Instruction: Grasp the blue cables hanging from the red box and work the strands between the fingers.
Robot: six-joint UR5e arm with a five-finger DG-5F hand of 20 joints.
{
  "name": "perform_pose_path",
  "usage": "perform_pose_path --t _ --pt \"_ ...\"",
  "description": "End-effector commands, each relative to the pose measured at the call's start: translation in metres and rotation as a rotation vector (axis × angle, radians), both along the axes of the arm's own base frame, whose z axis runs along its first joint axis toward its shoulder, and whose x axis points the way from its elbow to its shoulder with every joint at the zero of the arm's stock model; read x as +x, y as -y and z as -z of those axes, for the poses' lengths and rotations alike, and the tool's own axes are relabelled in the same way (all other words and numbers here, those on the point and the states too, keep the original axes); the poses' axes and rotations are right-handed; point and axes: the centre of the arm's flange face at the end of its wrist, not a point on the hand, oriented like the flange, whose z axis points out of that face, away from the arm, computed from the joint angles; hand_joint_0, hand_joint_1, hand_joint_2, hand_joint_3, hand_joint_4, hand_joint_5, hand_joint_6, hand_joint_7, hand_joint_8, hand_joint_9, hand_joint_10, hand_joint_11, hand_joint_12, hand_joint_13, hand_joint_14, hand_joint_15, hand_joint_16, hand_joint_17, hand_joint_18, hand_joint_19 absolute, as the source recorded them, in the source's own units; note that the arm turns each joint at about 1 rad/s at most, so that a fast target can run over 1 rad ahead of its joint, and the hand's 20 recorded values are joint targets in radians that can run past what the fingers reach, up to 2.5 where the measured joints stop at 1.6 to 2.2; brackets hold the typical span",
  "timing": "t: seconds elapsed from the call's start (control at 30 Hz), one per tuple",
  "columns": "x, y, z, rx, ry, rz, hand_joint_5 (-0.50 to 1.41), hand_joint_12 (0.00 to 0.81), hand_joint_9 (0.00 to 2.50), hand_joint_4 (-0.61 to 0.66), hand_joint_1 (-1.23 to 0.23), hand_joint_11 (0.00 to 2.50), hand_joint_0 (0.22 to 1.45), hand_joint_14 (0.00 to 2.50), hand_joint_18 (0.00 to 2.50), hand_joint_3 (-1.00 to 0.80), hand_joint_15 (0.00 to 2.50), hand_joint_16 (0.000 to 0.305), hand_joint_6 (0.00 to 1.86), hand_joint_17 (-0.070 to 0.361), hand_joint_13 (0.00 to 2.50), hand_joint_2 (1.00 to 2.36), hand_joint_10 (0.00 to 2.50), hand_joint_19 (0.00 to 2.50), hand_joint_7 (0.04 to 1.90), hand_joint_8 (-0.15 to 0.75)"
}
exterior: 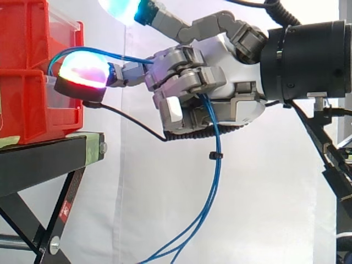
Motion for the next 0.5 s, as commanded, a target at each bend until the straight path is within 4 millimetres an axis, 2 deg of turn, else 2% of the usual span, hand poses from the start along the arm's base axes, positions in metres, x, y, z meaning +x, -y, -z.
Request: perform_pose_path --t 0.0,0.17,0.47 --pt "-0.0036 0.0021 -0.0022 -0.004 -0.012 0.003 0.19 0.646 1.27 0.18 -0.58 2.46 0.82 2.50 2.42 -0.85 1.41 0.248 0.26 0.186 1.79 1.01 2.50 0.51 1.13 0.492" --pt "-0.0065 0.0030 0.0034 -0.002 -0.014 0.003 0.20 0.646 1.27 0.19 -0.59 2.46 0.83 2.50 2.42 -0.85 1.41 0.248 0.27 0.186 1.79 1.01 2.50 0.51 1.13 0.492" --pt "-0.0089 0.0039 -0.0043 -0.008 -0.014 0.004 0.28 0.646 1.27 0.20 -0.58 2.46 0.83 2.50 2.42 -0.86 1.41 0.248 0.20 0.186 1.79 1.01 2.50 0.51 1.19 0.492"
